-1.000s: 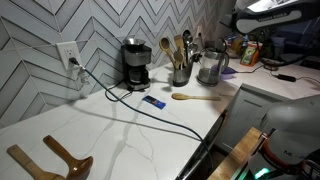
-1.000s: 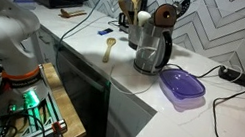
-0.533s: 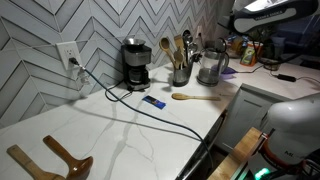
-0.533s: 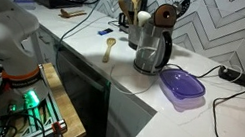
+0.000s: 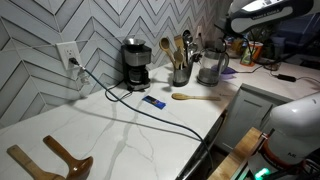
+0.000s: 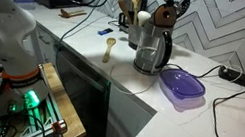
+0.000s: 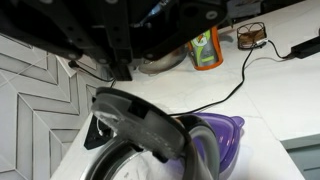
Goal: Close the kettle lid
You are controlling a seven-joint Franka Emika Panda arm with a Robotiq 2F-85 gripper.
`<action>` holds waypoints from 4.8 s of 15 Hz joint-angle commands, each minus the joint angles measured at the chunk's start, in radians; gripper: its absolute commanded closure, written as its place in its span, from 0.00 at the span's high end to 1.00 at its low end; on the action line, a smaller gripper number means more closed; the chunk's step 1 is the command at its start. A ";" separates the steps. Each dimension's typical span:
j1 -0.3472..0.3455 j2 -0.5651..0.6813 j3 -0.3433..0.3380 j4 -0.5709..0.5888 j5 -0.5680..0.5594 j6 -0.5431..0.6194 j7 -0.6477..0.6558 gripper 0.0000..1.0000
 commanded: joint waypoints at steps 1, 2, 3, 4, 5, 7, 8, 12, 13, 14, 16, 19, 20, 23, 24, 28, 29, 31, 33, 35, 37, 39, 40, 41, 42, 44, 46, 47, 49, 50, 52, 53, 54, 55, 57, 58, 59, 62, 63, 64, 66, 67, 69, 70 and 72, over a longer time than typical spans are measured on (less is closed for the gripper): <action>0.082 0.032 -0.064 0.026 0.044 -0.040 -0.030 0.00; 0.096 0.034 -0.075 0.027 0.054 -0.047 -0.037 0.00; 0.110 0.036 -0.084 0.028 0.066 -0.051 -0.044 0.00; 0.125 0.038 -0.095 0.030 0.083 -0.054 -0.056 0.00; 0.139 0.041 -0.106 0.034 0.106 -0.061 -0.073 0.00; 0.166 0.042 -0.123 0.037 0.152 -0.080 -0.110 0.00; 0.176 0.042 -0.129 0.039 0.173 -0.090 -0.128 0.00; 0.209 0.048 -0.144 0.042 0.237 -0.135 -0.196 0.00; 0.216 0.051 -0.147 0.043 0.250 -0.148 -0.212 0.00; 0.222 0.054 -0.149 0.044 0.263 -0.160 -0.228 0.00; 0.230 0.060 -0.151 0.045 0.281 -0.182 -0.255 0.00; 0.235 0.068 -0.148 0.044 0.283 -0.200 -0.277 0.00; 0.234 0.072 -0.146 0.044 0.277 -0.204 -0.276 0.00; 0.235 0.085 -0.143 0.042 0.267 -0.218 -0.281 0.00; 0.236 0.089 -0.143 0.041 0.265 -0.228 -0.283 0.00; 0.238 0.096 -0.138 0.048 0.250 -0.278 -0.287 0.00; 0.237 0.098 -0.136 0.047 0.242 -0.293 -0.287 0.00; 0.240 0.099 -0.133 0.043 0.233 -0.320 -0.289 0.00; 0.240 0.104 -0.129 0.038 0.214 -0.318 -0.281 0.00; 0.238 0.107 -0.128 0.037 0.197 -0.311 -0.278 0.00; 0.242 0.099 -0.133 0.058 0.205 -0.312 -0.287 0.00; 0.248 0.081 -0.147 0.089 0.233 -0.323 -0.313 0.00; 0.252 0.072 -0.154 0.100 0.248 -0.343 -0.335 0.00; 0.252 0.057 -0.159 0.108 0.255 -0.348 -0.353 0.00; 0.254 0.046 -0.166 0.122 0.264 -0.377 -0.384 0.26; 0.260 0.022 -0.179 0.157 0.287 -0.457 -0.460 0.34; 0.269 -0.009 -0.196 0.185 0.313 -0.552 -0.572 0.49; 0.275 -0.026 -0.206 0.199 0.328 -0.603 -0.637 0.55; 0.281 -0.057 -0.221 0.222 0.355 -0.708 -0.761 0.71; 0.284 -0.075 -0.227 0.227 0.365 -0.749 -0.819 0.78; 0.286 -0.108 -0.236 0.233 0.383 -0.811 -0.936 0.93; 0.289 -0.128 -0.241 0.229 0.386 -0.833 -0.992 0.99; 0.293 -0.144 -0.246 0.229 0.386 -0.859 -1.048 1.00; 0.299 -0.163 -0.251 0.223 0.383 -0.877 -1.103 1.00; 0.315 -0.195 -0.263 0.214 0.383 -0.905 -1.208 1.00; 0.324 -0.212 -0.270 0.207 0.381 -0.914 -1.260 1.00; 0.333 -0.226 -0.277 0.203 0.377 -0.924 -1.312 1.00; 0.327 -0.206 -0.269 0.230 0.358 -0.926 -1.328 1.00; 0.329 -0.211 -0.273 0.230 0.357 -0.929 -1.339 1.00; 0.329 -0.212 -0.273 0.232 0.356 -0.929 -1.338 1.00; 0.330 -0.209 -0.270 0.233 0.356 -0.929 -1.336 1.00; 0.330 -0.205 -0.270 0.233 0.356 -0.929 -1.336 1.00; 0.330 -0.202 -0.269 0.233 0.356 -0.929 -1.336 1.00; 0.330 -0.202 -0.270 0.233 0.356 -0.929 -1.336 1.00; 0.330 -0.202 -0.269 0.234 0.356 -0.929 -1.336 1.00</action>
